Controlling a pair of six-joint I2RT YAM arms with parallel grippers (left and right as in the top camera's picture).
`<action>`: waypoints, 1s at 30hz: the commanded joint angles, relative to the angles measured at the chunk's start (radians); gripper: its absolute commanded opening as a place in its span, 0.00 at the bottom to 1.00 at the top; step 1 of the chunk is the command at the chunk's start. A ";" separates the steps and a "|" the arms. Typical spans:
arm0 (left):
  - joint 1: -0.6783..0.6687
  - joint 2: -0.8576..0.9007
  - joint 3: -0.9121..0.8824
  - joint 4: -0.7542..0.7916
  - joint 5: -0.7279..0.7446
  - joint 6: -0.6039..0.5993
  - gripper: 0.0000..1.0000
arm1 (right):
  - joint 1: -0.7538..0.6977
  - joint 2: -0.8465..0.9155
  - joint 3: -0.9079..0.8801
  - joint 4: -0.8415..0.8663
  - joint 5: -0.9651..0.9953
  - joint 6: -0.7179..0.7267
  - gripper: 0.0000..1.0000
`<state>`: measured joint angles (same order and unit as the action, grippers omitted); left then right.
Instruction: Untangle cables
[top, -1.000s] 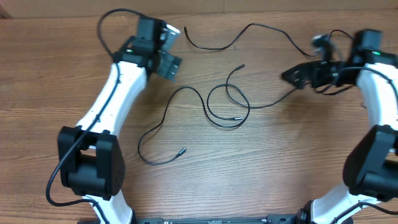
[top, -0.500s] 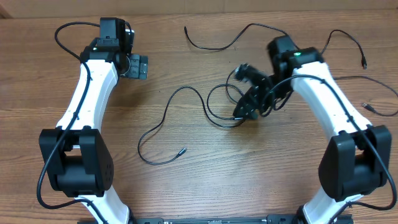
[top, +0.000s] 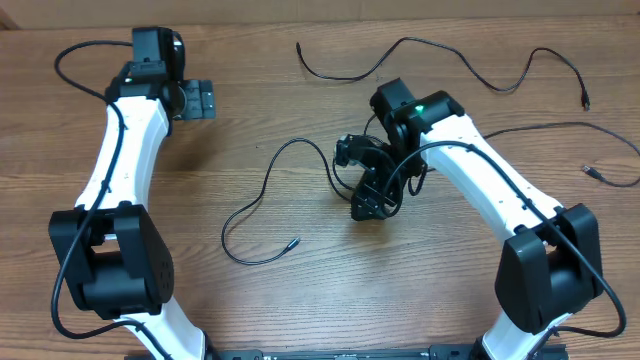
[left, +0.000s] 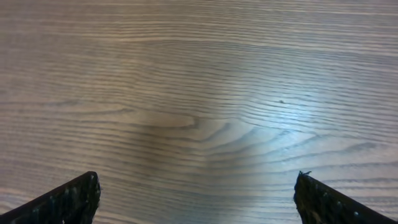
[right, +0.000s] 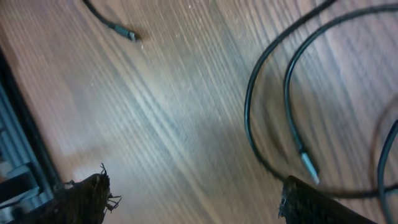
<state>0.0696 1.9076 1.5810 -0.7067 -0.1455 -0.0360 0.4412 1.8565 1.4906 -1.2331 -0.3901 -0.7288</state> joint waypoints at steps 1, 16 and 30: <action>0.013 -0.014 0.006 0.003 0.023 -0.035 0.99 | -0.002 0.003 -0.042 0.053 0.008 0.022 0.86; 0.008 -0.014 0.005 -0.026 0.131 -0.035 1.00 | -0.002 0.003 -0.262 0.310 0.008 0.024 0.82; 0.008 -0.014 0.005 -0.053 0.154 -0.031 1.00 | -0.002 0.003 -0.312 0.659 0.009 0.258 0.78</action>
<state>0.0849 1.9076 1.5810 -0.7601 -0.0093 -0.0536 0.4400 1.8572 1.1770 -0.6048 -0.3843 -0.5613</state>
